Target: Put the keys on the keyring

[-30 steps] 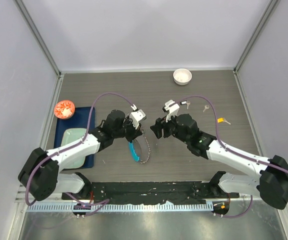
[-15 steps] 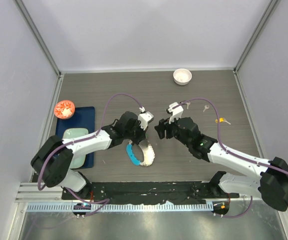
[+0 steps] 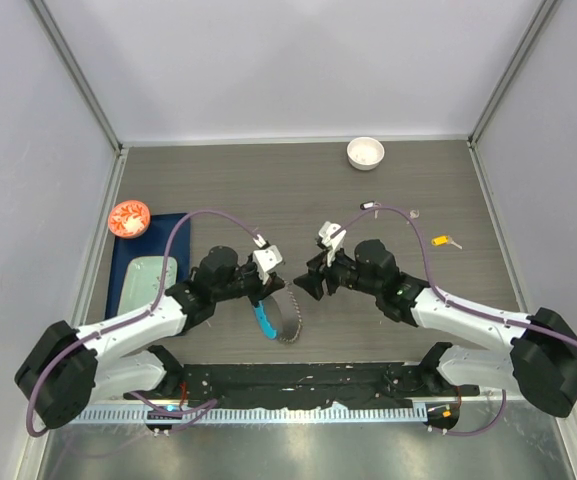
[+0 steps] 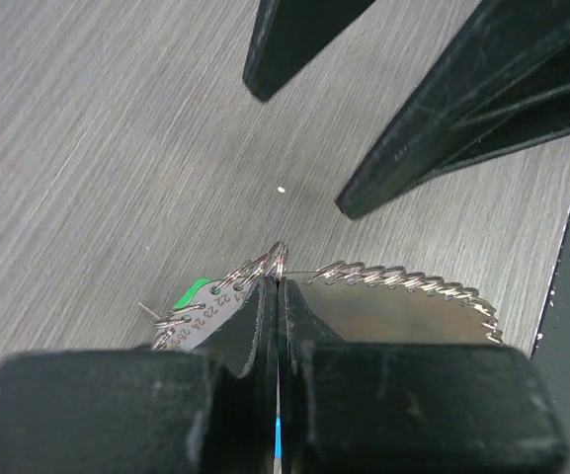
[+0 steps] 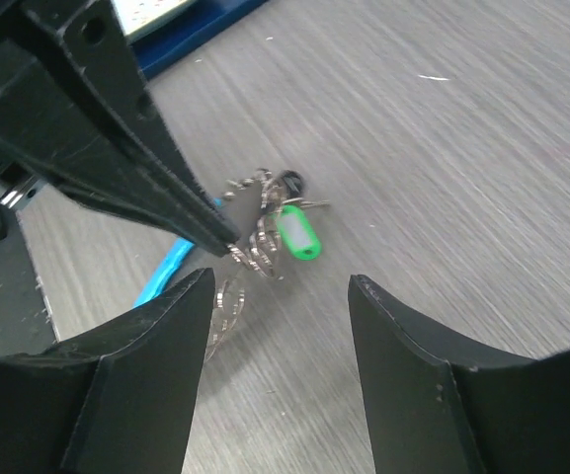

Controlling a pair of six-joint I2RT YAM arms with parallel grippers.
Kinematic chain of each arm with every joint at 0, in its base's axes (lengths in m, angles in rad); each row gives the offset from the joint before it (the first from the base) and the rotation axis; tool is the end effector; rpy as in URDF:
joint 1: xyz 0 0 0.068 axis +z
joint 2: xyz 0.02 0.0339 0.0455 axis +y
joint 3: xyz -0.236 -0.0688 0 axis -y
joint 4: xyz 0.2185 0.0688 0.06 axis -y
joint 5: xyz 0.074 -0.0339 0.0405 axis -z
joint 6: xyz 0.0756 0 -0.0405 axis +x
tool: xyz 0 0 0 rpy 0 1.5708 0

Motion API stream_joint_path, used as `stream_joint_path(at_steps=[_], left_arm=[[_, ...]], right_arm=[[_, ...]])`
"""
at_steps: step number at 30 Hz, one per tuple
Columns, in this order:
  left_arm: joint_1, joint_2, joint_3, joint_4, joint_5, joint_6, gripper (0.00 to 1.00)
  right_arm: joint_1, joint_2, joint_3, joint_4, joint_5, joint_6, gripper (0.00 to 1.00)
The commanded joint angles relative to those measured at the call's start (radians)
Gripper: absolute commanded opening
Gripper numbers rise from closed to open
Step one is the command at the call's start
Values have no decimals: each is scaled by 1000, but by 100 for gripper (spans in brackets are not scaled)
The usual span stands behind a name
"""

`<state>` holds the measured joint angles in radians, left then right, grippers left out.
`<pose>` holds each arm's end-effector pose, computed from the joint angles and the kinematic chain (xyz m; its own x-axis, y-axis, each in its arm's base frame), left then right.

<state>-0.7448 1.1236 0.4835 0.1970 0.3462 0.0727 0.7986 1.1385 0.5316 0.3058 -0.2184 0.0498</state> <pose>0.1739 -0.1952 0.1817 -0.2517 0.3250 -0.9116 0.8836 0.4614 -0.0795 0.1808 0.2091 0.2086 -0.2487 -0.1857 -0.9506 -0.8324 0.5428 0.1117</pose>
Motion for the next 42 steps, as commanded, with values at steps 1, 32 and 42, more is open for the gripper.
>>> stream_joint_path(at_steps=[1, 32, 42], left_arm=[[12, -64, -26, 117, 96, 65, 0], [21, -180, -100, 183, 238, 87, 0], [21, -182, -100, 191, 266, 82, 0]], right_arm=[[4, 0, -5, 108, -188, -68, 63], [4, 78, -35, 223, -363, -139, 45], [2, 70, -28, 233, -374, -145, 40]])
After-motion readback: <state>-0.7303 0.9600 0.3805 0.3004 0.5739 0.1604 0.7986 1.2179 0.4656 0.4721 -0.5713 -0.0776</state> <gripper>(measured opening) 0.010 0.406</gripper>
